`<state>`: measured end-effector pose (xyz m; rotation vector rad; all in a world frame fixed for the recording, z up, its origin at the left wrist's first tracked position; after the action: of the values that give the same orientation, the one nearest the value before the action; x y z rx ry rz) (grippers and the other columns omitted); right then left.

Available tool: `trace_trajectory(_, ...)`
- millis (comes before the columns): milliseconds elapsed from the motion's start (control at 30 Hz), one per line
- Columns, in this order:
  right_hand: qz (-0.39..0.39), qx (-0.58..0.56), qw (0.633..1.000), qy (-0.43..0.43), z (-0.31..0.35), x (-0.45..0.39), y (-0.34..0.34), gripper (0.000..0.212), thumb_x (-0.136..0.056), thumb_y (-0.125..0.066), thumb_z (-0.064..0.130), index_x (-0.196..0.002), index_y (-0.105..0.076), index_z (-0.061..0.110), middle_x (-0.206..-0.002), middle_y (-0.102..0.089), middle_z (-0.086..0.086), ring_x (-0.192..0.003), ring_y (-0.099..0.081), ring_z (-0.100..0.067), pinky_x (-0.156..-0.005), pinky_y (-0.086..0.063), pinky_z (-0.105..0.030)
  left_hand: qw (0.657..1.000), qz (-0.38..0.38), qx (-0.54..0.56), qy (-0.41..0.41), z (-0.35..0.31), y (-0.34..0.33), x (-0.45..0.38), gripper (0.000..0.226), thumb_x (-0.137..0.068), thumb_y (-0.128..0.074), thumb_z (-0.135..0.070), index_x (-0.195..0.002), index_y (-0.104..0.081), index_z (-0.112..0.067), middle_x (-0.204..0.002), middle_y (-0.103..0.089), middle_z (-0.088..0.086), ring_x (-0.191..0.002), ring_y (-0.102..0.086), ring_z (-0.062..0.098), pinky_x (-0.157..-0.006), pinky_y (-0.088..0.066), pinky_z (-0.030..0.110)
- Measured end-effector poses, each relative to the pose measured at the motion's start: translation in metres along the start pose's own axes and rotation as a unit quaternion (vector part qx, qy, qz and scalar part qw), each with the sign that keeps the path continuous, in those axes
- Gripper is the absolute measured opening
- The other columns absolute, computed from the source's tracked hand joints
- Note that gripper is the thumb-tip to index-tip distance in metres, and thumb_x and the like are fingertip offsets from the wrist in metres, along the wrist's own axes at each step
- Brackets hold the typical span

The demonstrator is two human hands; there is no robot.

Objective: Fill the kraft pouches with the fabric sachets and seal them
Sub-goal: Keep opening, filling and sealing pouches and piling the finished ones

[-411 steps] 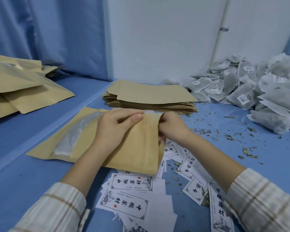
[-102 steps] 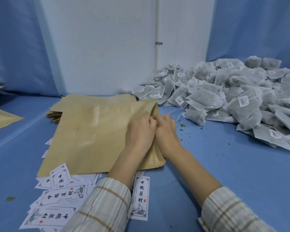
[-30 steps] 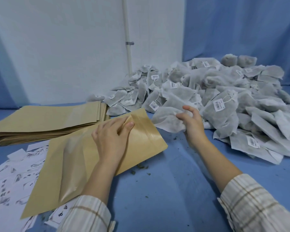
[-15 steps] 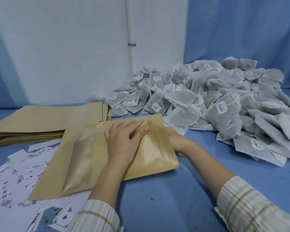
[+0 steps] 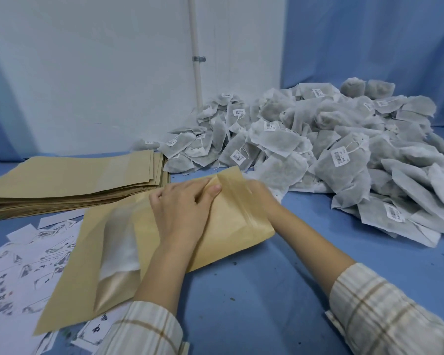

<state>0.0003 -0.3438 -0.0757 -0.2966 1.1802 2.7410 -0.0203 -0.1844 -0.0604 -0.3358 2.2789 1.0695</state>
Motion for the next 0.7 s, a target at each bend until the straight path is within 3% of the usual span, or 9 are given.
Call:
trace_trajectory(67, -0.159, -0.004, 0.987, 0.027, -0.013, 0.006, 0.020, 0.022, -0.085, -0.054, 0.018, -0.101, -0.068, 0.027, -0.094, -0.068, 0.007, -0.085, -0.057, -0.008, -0.071, -0.042, -0.017, 0.999, -0.013, -0.035, 0.014, 0.005, 0.001, 0.000, 0.035, -0.087, -0.046, -0.059, -0.107, -0.069, -0.041, -0.105, -0.068, -0.015, -0.107, -0.050, 0.012, -0.091, -0.019, 0.030)
trace_trajectory(133, -0.156, 0.076, 0.985, -0.020, -0.033, 0.011, 0.027, 0.037, -0.080, -0.062, 0.036, -0.116, -0.059, 0.029, -0.113, -0.061, 0.005, -0.109, -0.053, -0.015, -0.093, -0.042, -0.031, 0.998, -0.017, -0.059, 0.027, 0.012, 0.002, -0.001, 0.036, -0.087, -0.045, -0.060, -0.108, -0.068, -0.042, -0.109, -0.067, -0.016, -0.109, -0.049, 0.013, -0.090, -0.019, 0.030)
trace_trajectory(200, -0.068, 0.183, 0.976, -0.093, -0.049, 0.014, 0.026, 0.073, -0.071, -0.065, 0.058, -0.133, -0.042, 0.028, -0.132, -0.048, -0.001, -0.125, -0.041, -0.025, -0.101, -0.036, -0.040, 0.997, -0.021, -0.059, 0.036, 0.019, 0.003, -0.002, 0.035, -0.087, -0.047, -0.060, -0.109, -0.068, -0.042, -0.111, -0.067, -0.015, -0.111, -0.049, 0.014, -0.090, -0.018, 0.030)
trace_trajectory(267, -0.064, 0.166, 0.978, -0.112, -0.056, 0.015, 0.026, 0.081, -0.068, -0.068, 0.059, -0.135, -0.036, 0.026, -0.133, -0.049, -0.002, -0.123, -0.043, -0.026, -0.096, -0.040, -0.039, 0.997, -0.025, -0.052, 0.045, 0.025, 0.005, -0.003, 0.035, -0.086, -0.049, -0.059, -0.109, -0.068, -0.041, -0.113, -0.066, -0.014, -0.112, -0.049, 0.016, -0.088, -0.017, 0.030)
trace_trajectory(333, -0.143, 0.046, 0.984, -0.096, -0.056, 0.016, 0.033, 0.063, -0.075, -0.068, 0.048, -0.127, -0.043, 0.025, -0.120, -0.056, 0.000, -0.111, -0.053, -0.024, -0.086, -0.046, -0.033, 0.997, -0.025, -0.043, 0.058, 0.030, 0.006, -0.003, 0.036, -0.086, -0.049, -0.059, -0.110, -0.068, -0.040, -0.114, -0.066, -0.013, -0.113, -0.048, 0.019, -0.088, -0.017, 0.031)
trace_trajectory(433, -0.208, -0.177, 0.959, -0.078, -0.051, 0.019, 0.042, 0.029, -0.079, -0.068, 0.036, -0.103, -0.052, 0.033, -0.099, -0.058, 0.010, -0.085, -0.057, -0.004, -0.062, -0.044, -0.012, 0.997, -0.026, -0.024, 0.068, 0.034, 0.008, -0.004, 0.036, -0.085, -0.049, -0.059, -0.109, -0.068, -0.040, -0.110, -0.066, -0.013, -0.111, -0.048, 0.019, -0.086, -0.016, 0.030)
trace_trajectory(500, -0.170, -0.228, 0.958, -0.028, -0.045, 0.023, 0.046, 0.025, -0.078, -0.071, 0.021, -0.095, -0.057, 0.033, -0.096, -0.060, 0.014, -0.081, -0.057, -0.001, -0.064, -0.044, -0.008, 0.997, -0.028, -0.010, 0.066, 0.034, 0.010, -0.004, 0.035, -0.085, -0.051, -0.059, -0.108, -0.069, -0.040, -0.109, -0.067, -0.014, -0.110, -0.048, 0.019, -0.082, -0.015, 0.028)
trace_trajectory(567, -0.099, -0.222, 0.970, 0.028, -0.038, 0.024, 0.048, 0.033, -0.072, -0.074, 0.005, -0.092, -0.063, 0.029, -0.099, -0.063, 0.013, -0.088, -0.060, -0.010, -0.076, -0.048, -0.020, 0.998, -0.028, 0.004, 0.059, 0.033, 0.011, -0.004, 0.034, -0.084, -0.052, -0.058, -0.106, -0.069, -0.040, -0.110, -0.067, -0.015, -0.111, -0.048, 0.018, -0.079, -0.013, 0.026)
trace_trajectory(700, 0.042, -0.168, 0.980, 0.099, -0.017, 0.026, 0.040, 0.038, -0.067, -0.077, -0.004, -0.094, -0.068, 0.020, -0.111, -0.064, 0.009, -0.106, -0.060, -0.010, -0.092, -0.045, -0.019, 0.999, -0.011, 0.037, 0.030, 0.024, 0.010, -0.004, 0.032, -0.083, -0.053, -0.058, -0.104, -0.070, -0.040, -0.111, -0.066, -0.017, -0.112, -0.048, 0.013, -0.083, -0.013, 0.023)
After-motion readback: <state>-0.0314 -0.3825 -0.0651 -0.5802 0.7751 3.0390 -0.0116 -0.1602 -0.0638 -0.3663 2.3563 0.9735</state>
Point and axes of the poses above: each hand's wrist, its own x-axis away from the middle knuckle, its own y-axis out of the back of the hand, z = x × y, the point moved 3 cm from there along -x, towards the middle knuckle
